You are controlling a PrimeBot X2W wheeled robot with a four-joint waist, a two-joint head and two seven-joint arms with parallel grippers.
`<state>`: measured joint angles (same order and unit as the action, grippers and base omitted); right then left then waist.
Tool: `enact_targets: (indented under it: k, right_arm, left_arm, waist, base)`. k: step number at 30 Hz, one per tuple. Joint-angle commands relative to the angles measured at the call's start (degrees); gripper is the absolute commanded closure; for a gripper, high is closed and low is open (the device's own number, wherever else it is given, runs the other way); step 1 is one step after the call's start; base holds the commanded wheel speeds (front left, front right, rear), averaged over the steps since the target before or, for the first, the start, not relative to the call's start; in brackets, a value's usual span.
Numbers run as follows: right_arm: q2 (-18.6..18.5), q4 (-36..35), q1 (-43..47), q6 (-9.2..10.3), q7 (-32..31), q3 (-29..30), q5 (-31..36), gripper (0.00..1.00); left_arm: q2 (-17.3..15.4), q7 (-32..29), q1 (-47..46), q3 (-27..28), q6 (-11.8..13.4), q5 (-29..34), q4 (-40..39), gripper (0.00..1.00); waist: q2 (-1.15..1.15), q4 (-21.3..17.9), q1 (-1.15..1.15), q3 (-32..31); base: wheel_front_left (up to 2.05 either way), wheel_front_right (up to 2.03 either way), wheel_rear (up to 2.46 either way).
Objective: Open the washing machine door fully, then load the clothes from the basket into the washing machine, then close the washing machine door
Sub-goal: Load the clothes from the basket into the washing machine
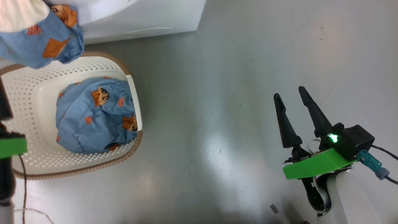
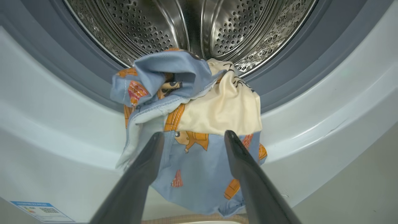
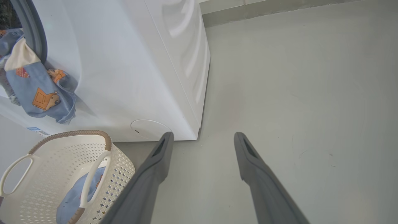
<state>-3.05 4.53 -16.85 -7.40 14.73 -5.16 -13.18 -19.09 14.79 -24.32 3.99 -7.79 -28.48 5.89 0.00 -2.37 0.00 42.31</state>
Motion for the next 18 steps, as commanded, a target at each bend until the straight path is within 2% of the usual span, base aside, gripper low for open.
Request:
enact_targets:
  k: [1,18]
  right_arm:
    - [0.17,-0.93,0.94,-0.09,0.27,-1.58,0.26,0.0]
    - [0.17,-0.95,0.97,-0.09,0.27,-1.55,0.56,0.0]
  left_arm:
    - [-1.84,0.2,2.27,2.3,0.31,0.63,-1.36,0.0]
    - [1.7,0.21,12.09,4.51,0.31,2.01,-0.6,0.0]
  waist:
    - [0.0,-0.01,0.0,-0.03]
    - [0.0,-0.02,0.0,-0.03]
  base:
    - [0.0,0.0,0.0]
    - [0.0,0.0,0.0]
